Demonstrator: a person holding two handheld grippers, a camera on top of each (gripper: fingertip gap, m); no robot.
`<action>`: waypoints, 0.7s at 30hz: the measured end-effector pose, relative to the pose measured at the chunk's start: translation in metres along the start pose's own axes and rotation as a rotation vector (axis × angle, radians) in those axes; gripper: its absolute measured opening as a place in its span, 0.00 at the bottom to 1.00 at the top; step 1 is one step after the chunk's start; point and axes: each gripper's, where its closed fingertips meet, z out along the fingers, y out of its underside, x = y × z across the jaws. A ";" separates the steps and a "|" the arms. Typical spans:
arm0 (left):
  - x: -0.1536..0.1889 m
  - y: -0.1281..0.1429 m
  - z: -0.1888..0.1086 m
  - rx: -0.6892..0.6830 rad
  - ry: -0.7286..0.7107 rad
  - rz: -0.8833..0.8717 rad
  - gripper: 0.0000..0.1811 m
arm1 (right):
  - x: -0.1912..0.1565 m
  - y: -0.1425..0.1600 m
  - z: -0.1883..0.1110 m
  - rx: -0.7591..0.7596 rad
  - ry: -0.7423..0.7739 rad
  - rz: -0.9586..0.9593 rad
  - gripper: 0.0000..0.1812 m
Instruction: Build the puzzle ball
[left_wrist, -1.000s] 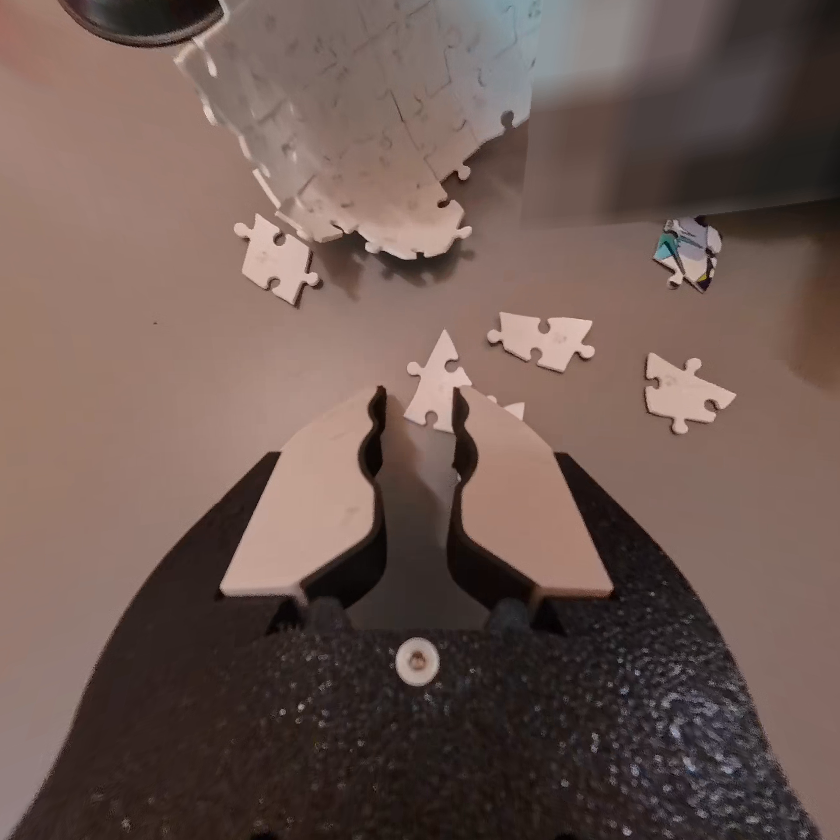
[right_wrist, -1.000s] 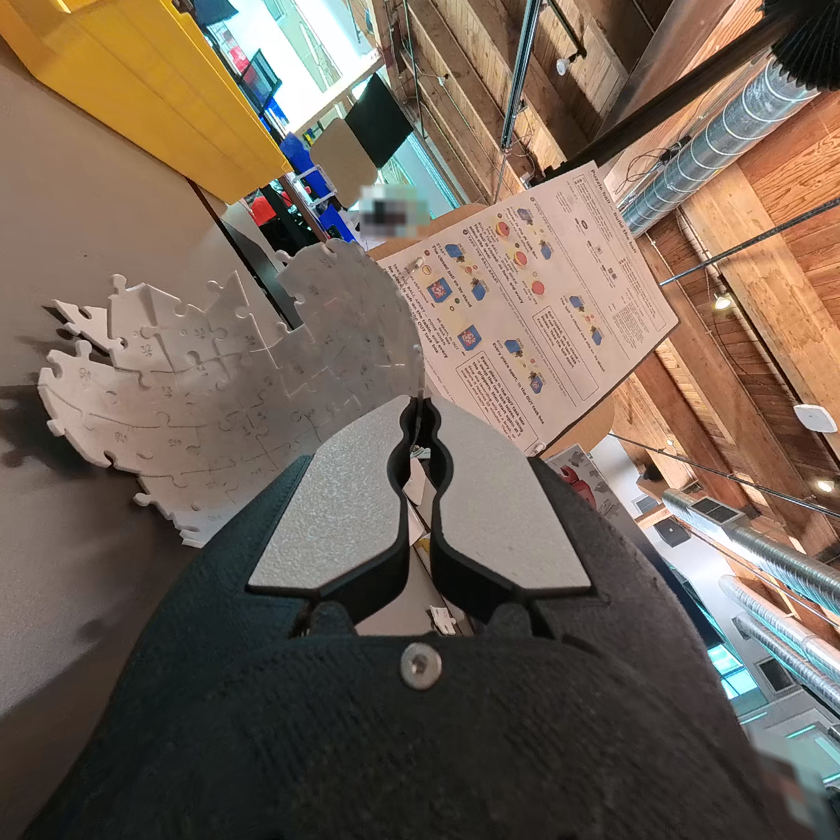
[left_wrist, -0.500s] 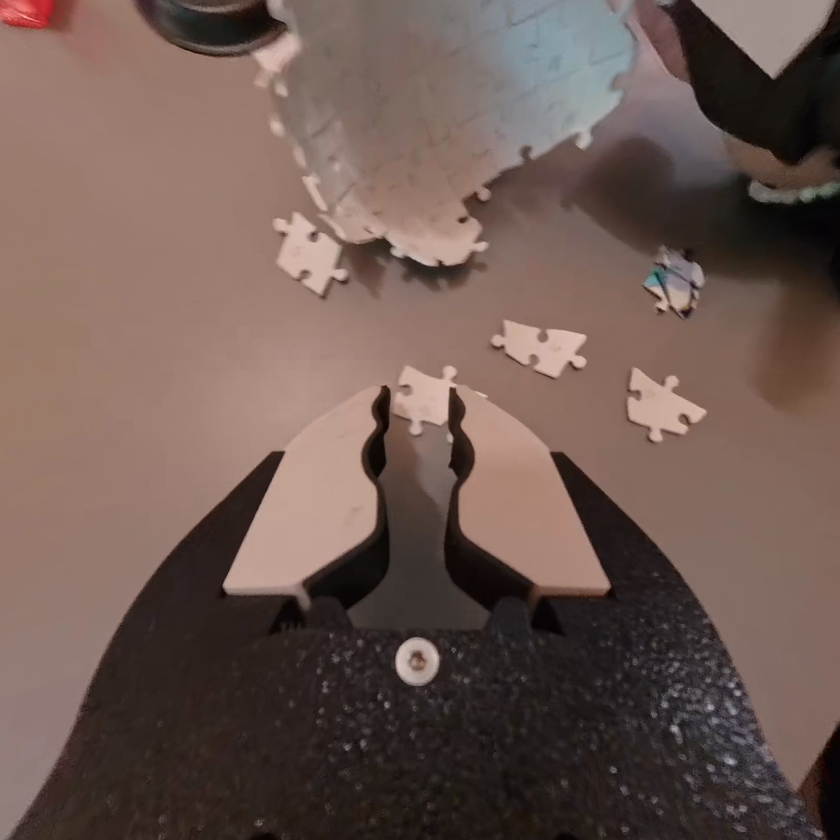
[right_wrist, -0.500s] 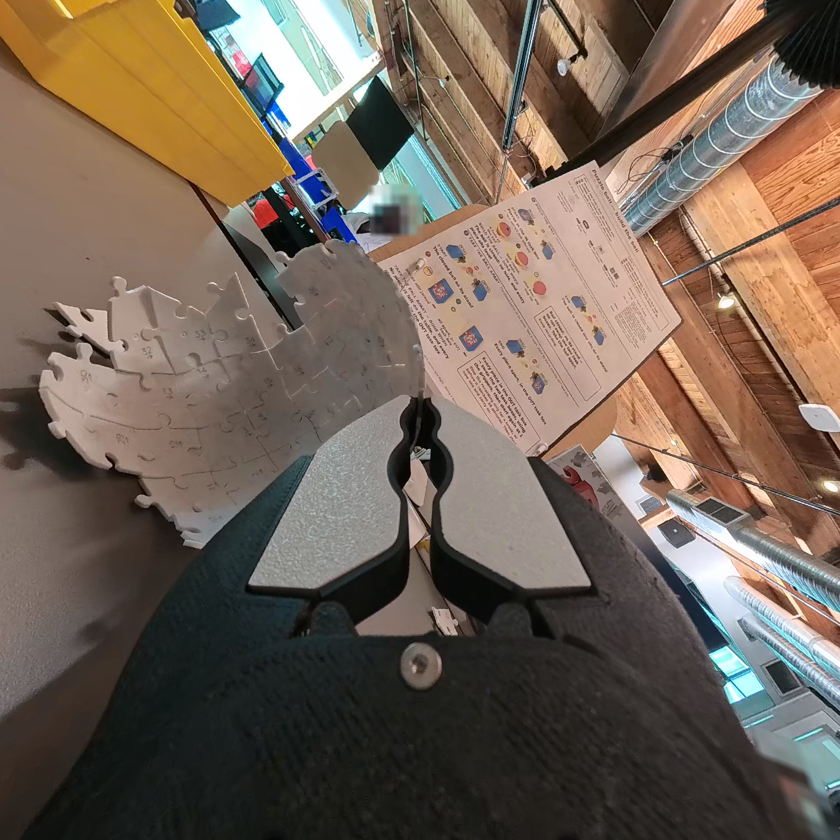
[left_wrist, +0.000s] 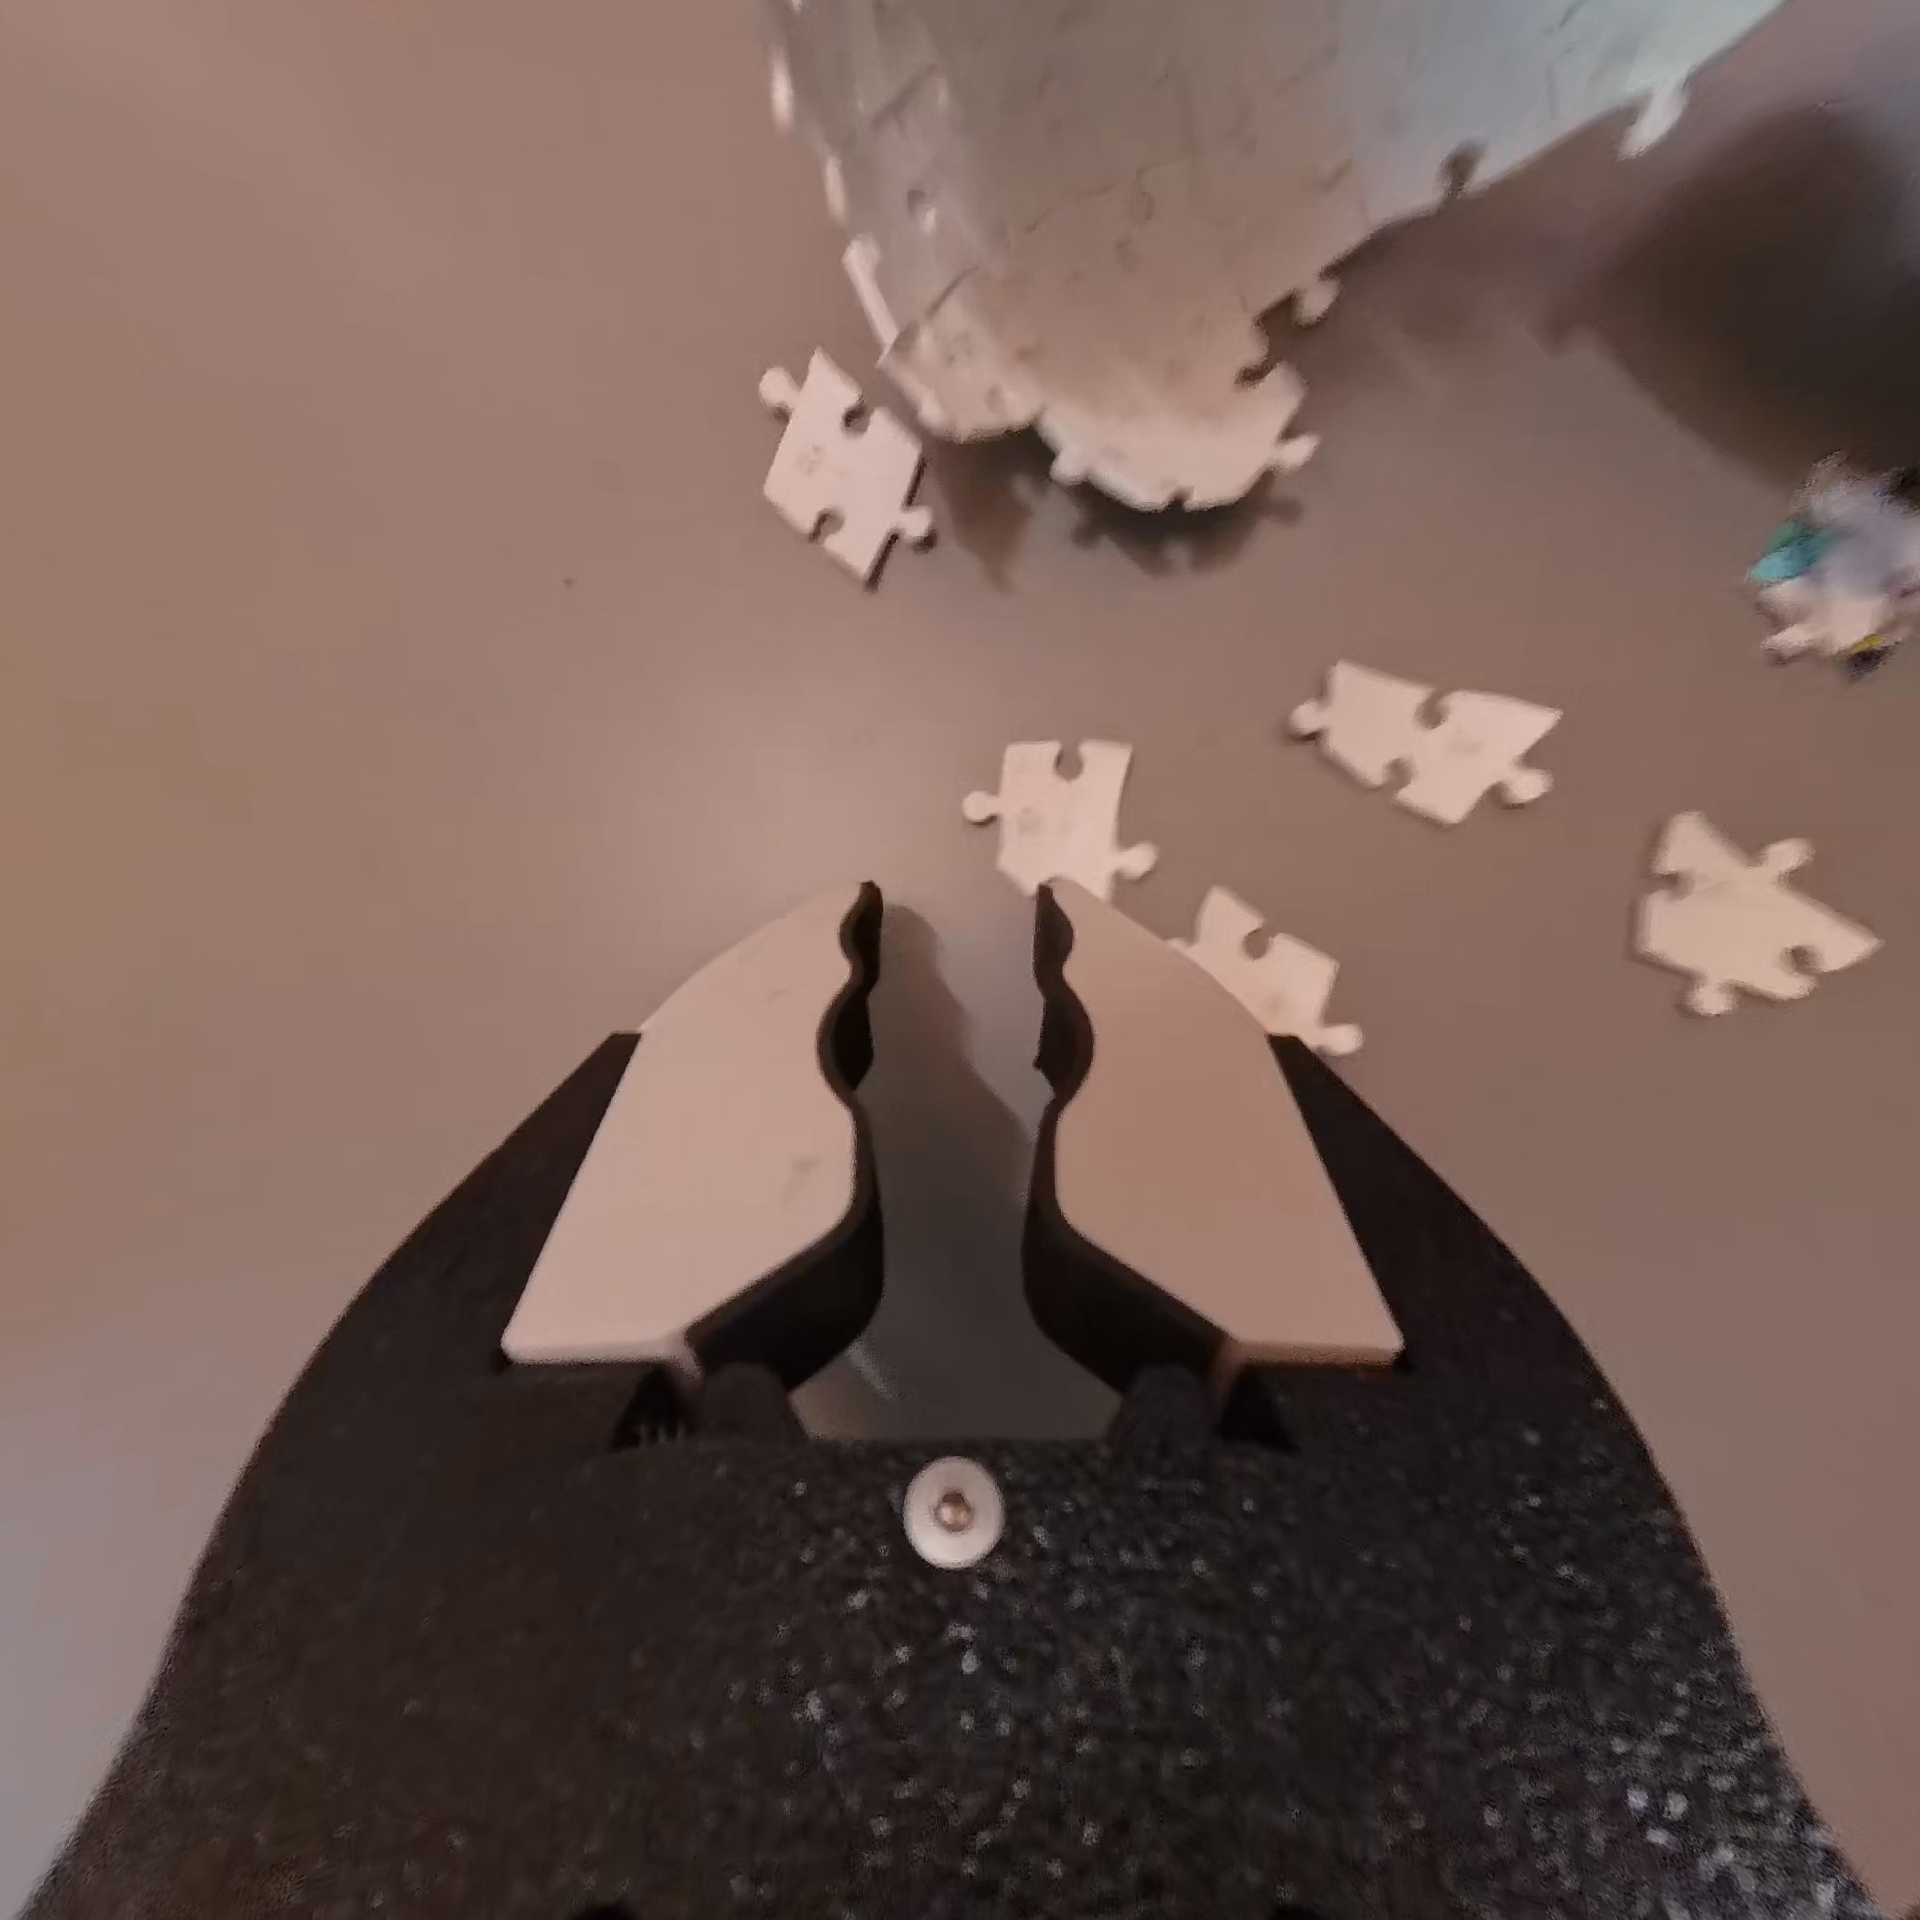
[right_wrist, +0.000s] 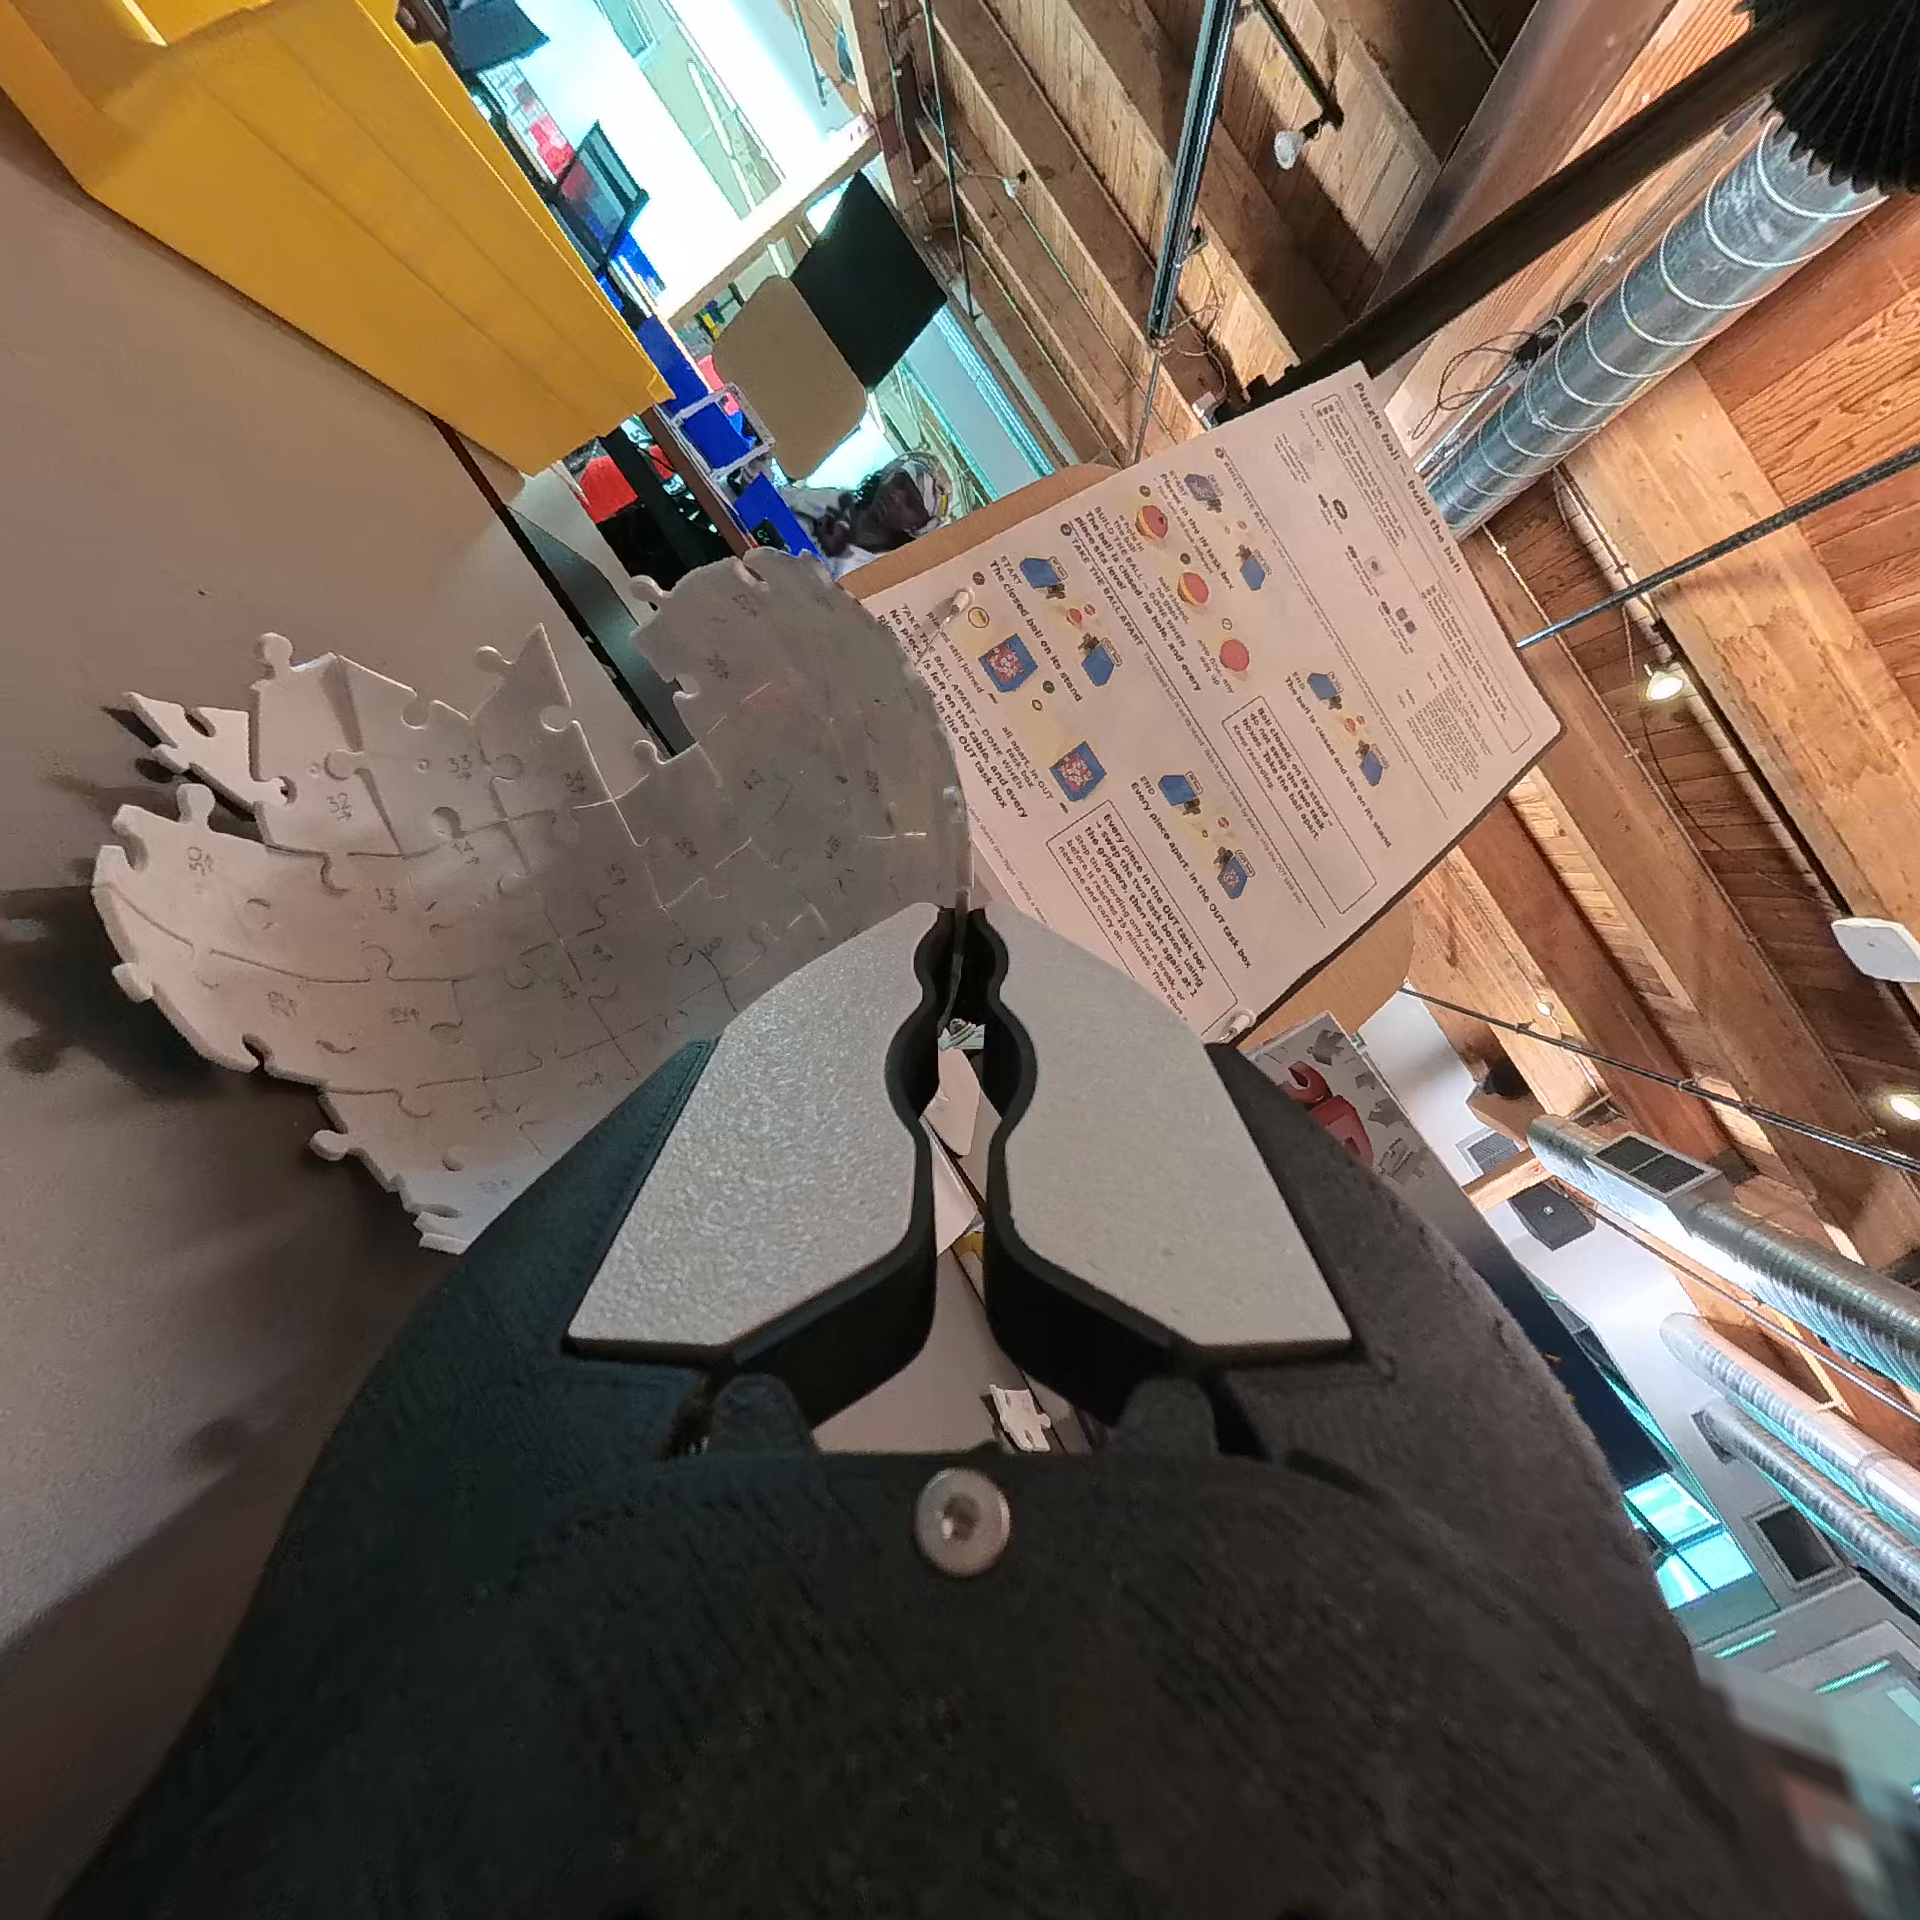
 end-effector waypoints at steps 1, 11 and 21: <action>0.007 -0.006 -0.002 0.034 0.033 -0.016 0.15 | 0.000 0.000 0.000 0.000 0.000 0.000 0.01; 0.016 0.000 0.009 -0.036 -0.009 0.031 0.07 | 0.000 0.000 0.000 0.001 -0.001 0.000 0.01; 0.025 0.002 0.008 -0.034 0.013 0.043 0.10 | 0.000 0.000 0.000 0.000 0.000 -0.006 0.01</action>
